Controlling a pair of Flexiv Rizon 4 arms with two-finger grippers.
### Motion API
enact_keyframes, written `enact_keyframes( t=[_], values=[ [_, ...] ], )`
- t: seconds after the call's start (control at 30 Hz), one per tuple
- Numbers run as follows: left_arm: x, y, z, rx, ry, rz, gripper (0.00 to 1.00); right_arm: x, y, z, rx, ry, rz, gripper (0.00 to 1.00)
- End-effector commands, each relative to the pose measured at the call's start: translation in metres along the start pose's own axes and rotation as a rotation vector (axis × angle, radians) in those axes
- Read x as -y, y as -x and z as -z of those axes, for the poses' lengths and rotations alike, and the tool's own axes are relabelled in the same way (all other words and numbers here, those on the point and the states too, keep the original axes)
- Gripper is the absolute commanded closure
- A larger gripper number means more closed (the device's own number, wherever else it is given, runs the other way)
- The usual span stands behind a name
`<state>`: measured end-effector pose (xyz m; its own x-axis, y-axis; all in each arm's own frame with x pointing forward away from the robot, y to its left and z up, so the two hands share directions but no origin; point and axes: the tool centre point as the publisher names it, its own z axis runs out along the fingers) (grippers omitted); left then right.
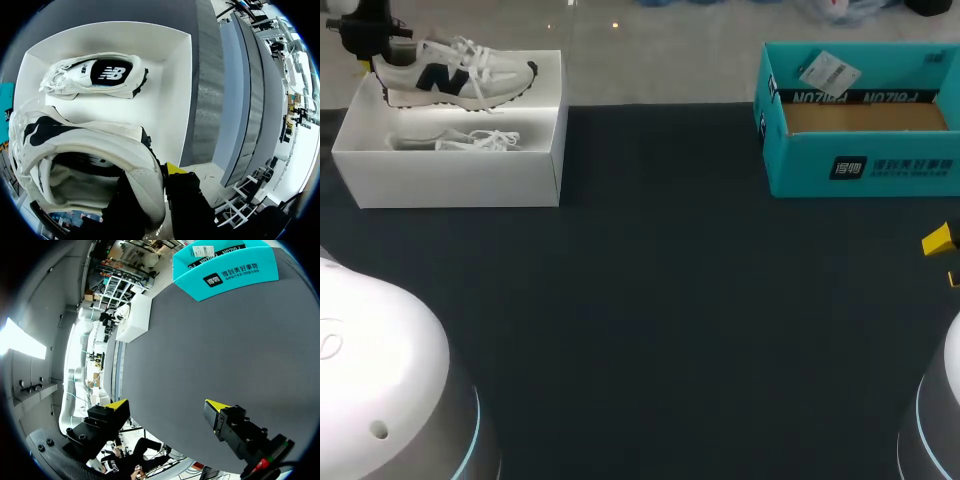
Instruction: Take the shoe out of the shoebox, open the shoe tongue, remove and reinsert the insole, then place the shoe into the shoebox
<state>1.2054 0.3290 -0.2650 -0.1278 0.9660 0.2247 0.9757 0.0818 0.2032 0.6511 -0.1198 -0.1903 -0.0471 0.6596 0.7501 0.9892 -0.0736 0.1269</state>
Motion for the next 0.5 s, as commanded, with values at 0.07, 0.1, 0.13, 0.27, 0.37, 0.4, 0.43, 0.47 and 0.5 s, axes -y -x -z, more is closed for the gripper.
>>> enact_keyframes(
  t=[0.07,0.1,0.13,0.27,0.37,0.4,0.43,0.47,0.5],
  values=[
    [-0.011,0.006,-0.022,-0.008,-0.012,0.004,1.0,0.002,0.0,0.0,0.002,0.002,0.0,0.0],
    [-0.011,0.006,-0.025,-0.009,-0.014,0.005,1.0,0.002,0.0,0.0,0.002,0.002,0.0,0.0],
    [-0.011,0.006,-0.028,-0.009,-0.014,0.007,1.0,0.002,0.0,0.0,0.002,0.002,0.0,0.0],
    [-0.009,0.009,-0.042,-0.04,-0.008,-0.006,1.0,0.002,0.0,0.0,0.002,0.002,0.0,0.0],
    [-0.004,0.013,-0.051,-0.049,-0.005,-0.014,1.0,0.002,0.0,0.0,0.002,0.002,0.0,0.0],
    [-0.003,0.014,-0.053,-0.045,-0.009,-0.014,1.0,0.002,0.0,0.0,0.002,0.002,0.0,0.0],
    [-0.001,0.014,-0.055,-0.042,-0.011,-0.014,1.0,0.002,0.0,0.0,0.002,0.002,0.0,0.0],
    [0.0,0.016,-0.058,-0.049,-0.013,-0.017,1.0,0.002,0.0,0.0,0.002,0.002,0.0,0.0],
    [0.002,0.018,-0.06,-0.052,-0.012,-0.016,1.0,0.002,0.0,0.0,0.002,0.002,0.0,0.0]
  ],
)
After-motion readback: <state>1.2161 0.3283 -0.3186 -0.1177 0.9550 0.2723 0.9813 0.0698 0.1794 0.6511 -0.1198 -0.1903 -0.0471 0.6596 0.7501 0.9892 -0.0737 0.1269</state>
